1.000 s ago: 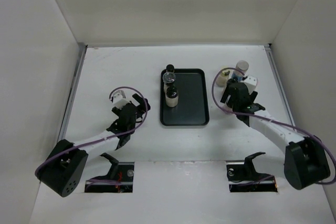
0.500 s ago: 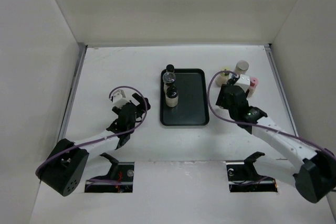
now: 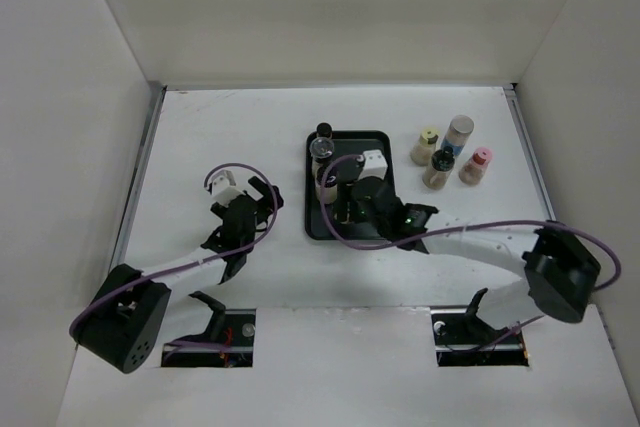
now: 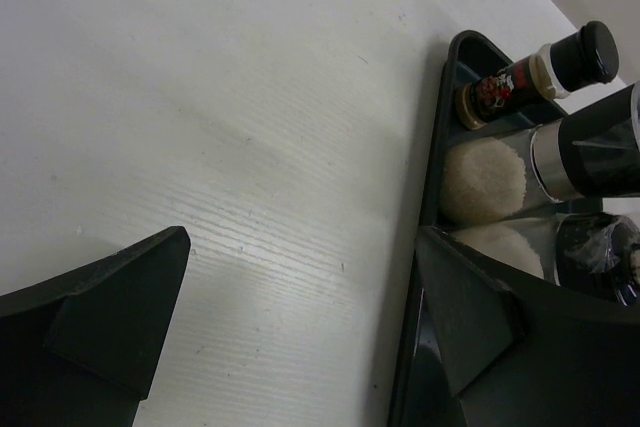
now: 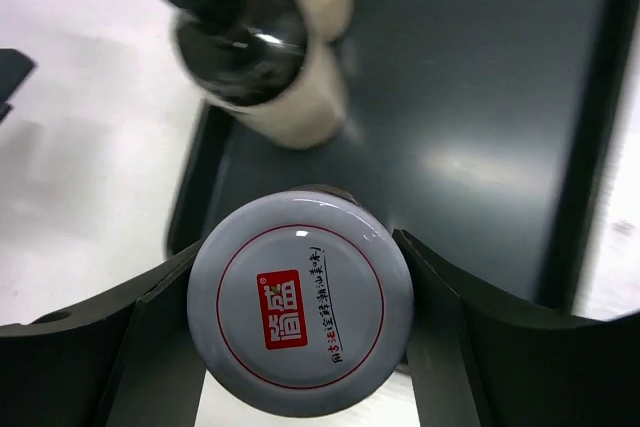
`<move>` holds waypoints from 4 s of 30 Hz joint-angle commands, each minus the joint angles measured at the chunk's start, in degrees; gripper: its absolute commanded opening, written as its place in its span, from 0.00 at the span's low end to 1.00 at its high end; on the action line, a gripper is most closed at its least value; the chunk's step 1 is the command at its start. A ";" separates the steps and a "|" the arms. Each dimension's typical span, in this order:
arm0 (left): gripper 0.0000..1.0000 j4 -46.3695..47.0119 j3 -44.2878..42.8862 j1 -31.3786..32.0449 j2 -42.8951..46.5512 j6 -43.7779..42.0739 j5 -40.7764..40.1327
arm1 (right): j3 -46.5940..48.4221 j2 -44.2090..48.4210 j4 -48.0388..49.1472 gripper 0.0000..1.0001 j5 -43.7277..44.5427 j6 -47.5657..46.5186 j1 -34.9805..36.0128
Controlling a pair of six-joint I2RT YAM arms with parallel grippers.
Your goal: Organize the condiment bottles
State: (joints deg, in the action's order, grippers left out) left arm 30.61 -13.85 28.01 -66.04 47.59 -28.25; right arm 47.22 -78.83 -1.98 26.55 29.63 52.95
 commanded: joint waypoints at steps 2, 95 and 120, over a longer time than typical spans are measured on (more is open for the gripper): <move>1.00 2.88 0.57 -0.54 1.79 0.31 1.36 | 8.31 -6.49 13.31 0.52 -0.53 -1.23 2.02; 1.00 5.78 0.05 -0.11 -0.49 -1.63 3.82 | 25.73 -30.33 26.14 0.63 1.48 -12.92 -23.29; 1.00 6.39 -0.91 1.56 -1.72 -3.21 1.88 | 10.35 -14.78 20.71 0.92 1.05 -10.56 -34.35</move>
State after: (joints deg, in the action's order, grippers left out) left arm 34.50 -12.99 28.75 -67.31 44.93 -26.17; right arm 59.00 -94.30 18.90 27.44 16.99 21.56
